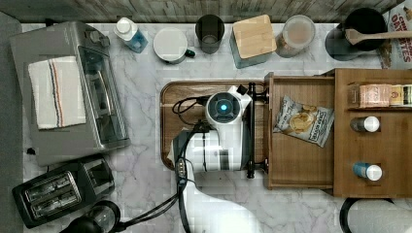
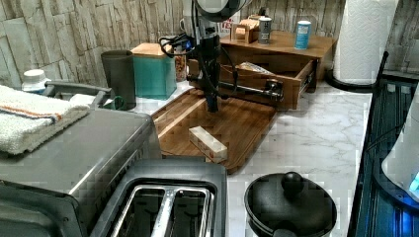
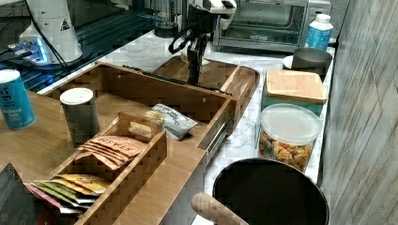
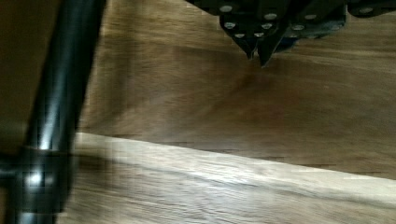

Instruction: Close the drawer.

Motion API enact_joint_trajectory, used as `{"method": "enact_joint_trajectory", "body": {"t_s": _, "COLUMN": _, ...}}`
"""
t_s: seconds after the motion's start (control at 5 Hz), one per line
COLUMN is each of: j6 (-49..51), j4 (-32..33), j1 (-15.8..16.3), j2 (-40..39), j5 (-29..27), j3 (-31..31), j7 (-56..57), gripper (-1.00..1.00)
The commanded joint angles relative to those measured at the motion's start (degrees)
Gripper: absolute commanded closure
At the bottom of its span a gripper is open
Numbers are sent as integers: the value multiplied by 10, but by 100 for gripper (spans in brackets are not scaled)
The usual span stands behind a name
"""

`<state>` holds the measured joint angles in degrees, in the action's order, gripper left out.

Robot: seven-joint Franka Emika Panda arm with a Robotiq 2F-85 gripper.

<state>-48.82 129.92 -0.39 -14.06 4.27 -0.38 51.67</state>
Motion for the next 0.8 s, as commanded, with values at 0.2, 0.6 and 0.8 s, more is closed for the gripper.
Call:
{"method": "enact_joint_trajectory", "body": {"t_s": 0.2, "j6": 24, "j4": -52, "j1": -102, "j2": 5, "j5": -87, "j3": -38, "j7": 151, "gripper": 100}}
{"method": "enact_joint_trajectory", "body": {"t_s": 0.6, "j6": 54, "j4": -134, "j1": -153, "j2": 2, "j5": -83, "j3": -70, "j7": 223, "gripper": 100}}
{"method": "enact_joint_trajectory", "body": {"t_s": 0.8, "j6": 7, "j4": -148, "j1": -193, "j2": -9, "j5": -121, "j3": -75, "j7": 277, "gripper": 100}}
